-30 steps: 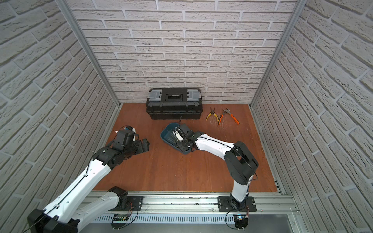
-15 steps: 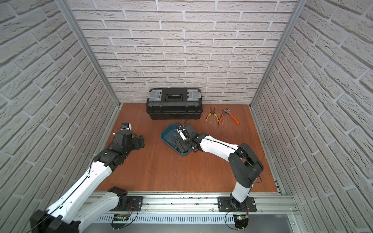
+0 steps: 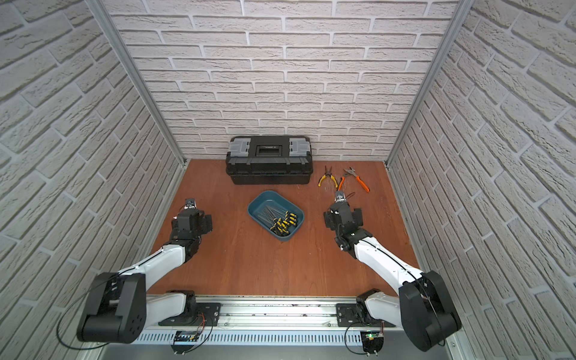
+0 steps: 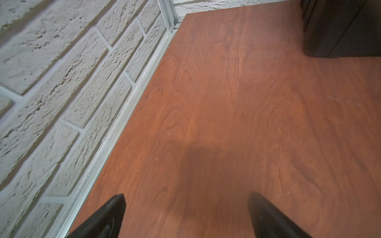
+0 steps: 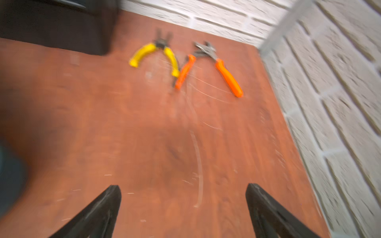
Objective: Put the file tool into the storage box
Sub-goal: Reset both arms
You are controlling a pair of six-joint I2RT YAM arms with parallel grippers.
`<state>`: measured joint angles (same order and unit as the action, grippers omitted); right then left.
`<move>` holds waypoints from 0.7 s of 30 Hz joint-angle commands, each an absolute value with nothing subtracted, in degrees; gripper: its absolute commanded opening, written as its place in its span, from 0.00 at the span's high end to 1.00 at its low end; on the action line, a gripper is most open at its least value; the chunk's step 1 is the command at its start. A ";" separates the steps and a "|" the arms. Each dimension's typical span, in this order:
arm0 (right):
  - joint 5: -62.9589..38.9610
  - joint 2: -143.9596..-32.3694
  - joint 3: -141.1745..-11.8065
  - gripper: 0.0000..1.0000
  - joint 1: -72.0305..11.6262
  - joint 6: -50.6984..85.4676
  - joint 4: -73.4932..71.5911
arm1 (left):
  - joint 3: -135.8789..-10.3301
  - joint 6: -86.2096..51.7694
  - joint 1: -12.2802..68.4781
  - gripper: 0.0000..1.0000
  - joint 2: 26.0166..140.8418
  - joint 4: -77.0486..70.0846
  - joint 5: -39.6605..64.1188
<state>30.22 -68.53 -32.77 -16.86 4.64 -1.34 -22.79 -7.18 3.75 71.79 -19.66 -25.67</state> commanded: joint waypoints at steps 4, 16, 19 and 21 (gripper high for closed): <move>28.58 -75.44 -24.52 0.01 -9.72 0.75 -29.87 | -21.57 1.07 2.65 0.02 80.10 -44.71 -22.54; 13.27 -85.69 -21.54 0.01 -2.65 -0.50 -48.93 | -22.39 -2.01 -3.24 0.02 88.39 -49.38 -7.75; 9.13 -88.32 -20.56 0.01 -2.55 -2.54 -54.55 | -22.17 -1.90 -3.37 0.02 89.00 -50.73 -7.62; 9.12 -86.76 -21.83 0.01 -2.29 -2.04 -49.21 | -22.20 -1.94 -3.41 0.02 88.91 -50.50 -7.61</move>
<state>13.39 -87.77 -21.10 -2.46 -1.56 -45.19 -22.02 -1.56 -3.16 88.71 -47.16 -9.67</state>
